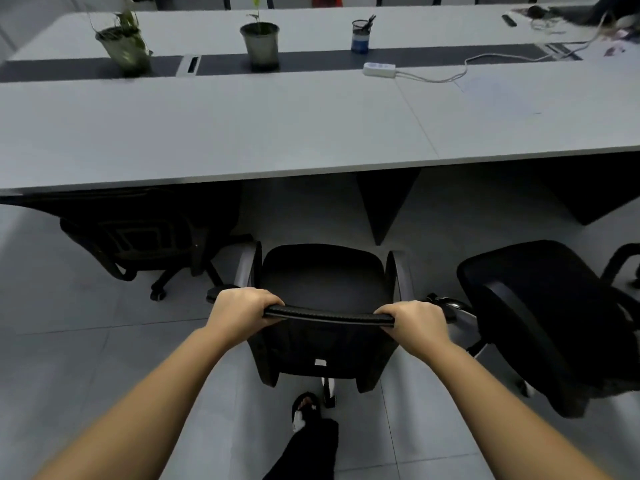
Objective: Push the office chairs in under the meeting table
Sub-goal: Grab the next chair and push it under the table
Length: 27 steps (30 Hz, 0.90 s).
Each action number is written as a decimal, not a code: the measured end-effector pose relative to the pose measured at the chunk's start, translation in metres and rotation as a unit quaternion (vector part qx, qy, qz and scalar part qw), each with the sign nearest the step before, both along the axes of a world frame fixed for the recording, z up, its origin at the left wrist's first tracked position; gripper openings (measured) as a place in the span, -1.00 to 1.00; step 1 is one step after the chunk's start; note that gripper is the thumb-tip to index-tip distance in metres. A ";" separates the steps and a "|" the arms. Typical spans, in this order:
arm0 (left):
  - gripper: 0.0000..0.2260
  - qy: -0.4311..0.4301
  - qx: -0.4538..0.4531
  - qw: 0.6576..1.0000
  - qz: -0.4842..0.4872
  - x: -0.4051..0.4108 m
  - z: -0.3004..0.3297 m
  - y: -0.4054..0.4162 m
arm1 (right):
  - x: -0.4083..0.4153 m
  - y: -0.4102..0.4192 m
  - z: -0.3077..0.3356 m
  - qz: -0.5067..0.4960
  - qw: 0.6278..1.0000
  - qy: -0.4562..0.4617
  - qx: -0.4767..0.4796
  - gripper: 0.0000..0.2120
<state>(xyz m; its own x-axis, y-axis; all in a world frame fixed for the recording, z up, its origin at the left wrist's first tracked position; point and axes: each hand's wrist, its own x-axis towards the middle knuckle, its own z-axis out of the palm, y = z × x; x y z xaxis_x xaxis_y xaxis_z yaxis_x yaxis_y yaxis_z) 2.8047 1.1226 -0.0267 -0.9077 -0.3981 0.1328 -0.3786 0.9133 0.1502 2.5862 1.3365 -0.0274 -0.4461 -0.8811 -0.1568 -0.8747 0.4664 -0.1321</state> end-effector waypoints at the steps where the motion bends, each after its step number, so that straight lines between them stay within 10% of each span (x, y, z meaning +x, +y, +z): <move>1: -0.86 0.003 0.001 1.000 -0.002 -0.010 0.000 -0.009 | -0.009 -0.008 0.000 -0.002 1.000 0.000 0.003 -0.80; 27: -0.86 -0.009 -0.017 0.994 0.107 -0.250 -0.007 -0.126 | -0.302 -0.188 0.004 0.114 0.991 0.008 0.066 -0.76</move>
<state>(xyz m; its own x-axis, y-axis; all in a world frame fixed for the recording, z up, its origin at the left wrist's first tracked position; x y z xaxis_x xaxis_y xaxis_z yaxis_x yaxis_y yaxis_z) 2.5548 0.9967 -0.0341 -0.8050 -0.5780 0.1337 -0.5670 0.8159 0.1128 2.2840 1.1481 -0.0229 -0.2400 -0.9319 -0.2718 -0.9610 0.2678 -0.0695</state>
